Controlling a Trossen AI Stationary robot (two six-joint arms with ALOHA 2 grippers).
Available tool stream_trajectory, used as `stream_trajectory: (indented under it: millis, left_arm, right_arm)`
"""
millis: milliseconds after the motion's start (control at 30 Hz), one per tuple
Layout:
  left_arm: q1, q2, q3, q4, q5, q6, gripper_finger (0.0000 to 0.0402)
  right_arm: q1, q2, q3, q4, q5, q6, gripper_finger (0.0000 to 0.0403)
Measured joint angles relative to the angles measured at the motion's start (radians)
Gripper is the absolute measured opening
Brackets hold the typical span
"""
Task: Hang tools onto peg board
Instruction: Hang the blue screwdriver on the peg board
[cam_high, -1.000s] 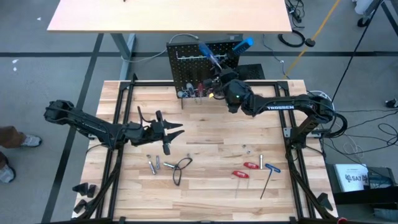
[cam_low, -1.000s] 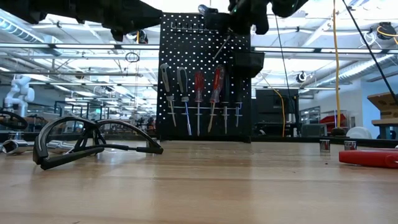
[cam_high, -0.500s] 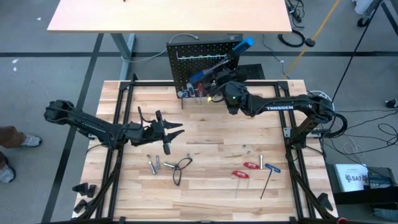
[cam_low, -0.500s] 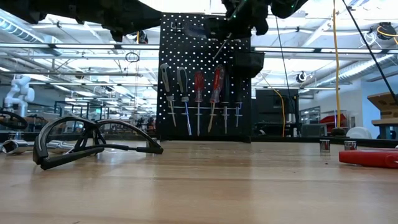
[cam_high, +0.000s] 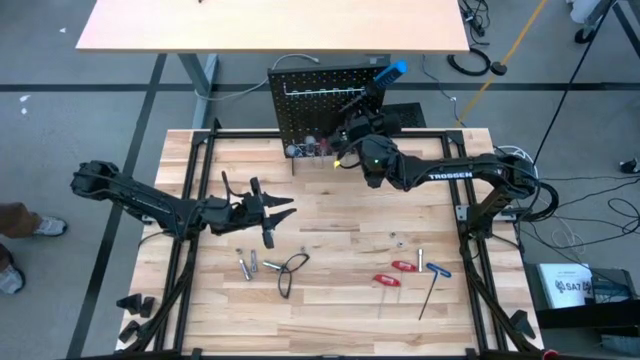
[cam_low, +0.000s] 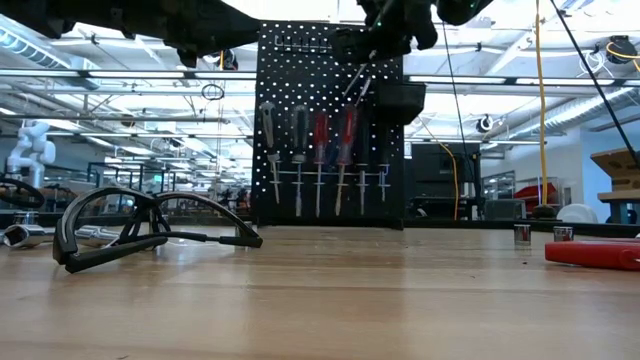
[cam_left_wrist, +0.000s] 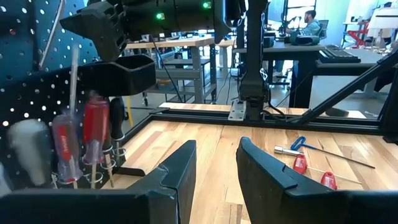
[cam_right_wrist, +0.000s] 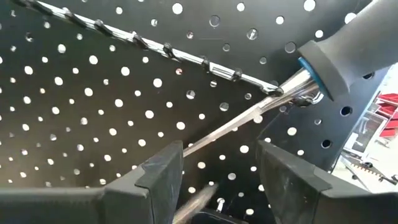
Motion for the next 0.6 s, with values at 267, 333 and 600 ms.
stream_trajectory:
  millis: [267,333,600]
  left_arm:
    - [0.000,0.000,0.000,-0.007,0.000,0.003,0.0118]
    - [0.002,0.000,0.000,-0.020,-0.001,0.003,0.0118]
    - [0.017,0.000,0.000,-0.045,-0.003,-0.004,0.0118]
  right_arm:
    - [0.030,0.000,0.000,0.013,0.000,-0.016,0.0197]
    - [0.052,-0.001,0.000,0.030,0.001,-0.051,0.0197]
    - [0.159,-0.051,0.001,0.060,0.134,-0.182,0.0197]
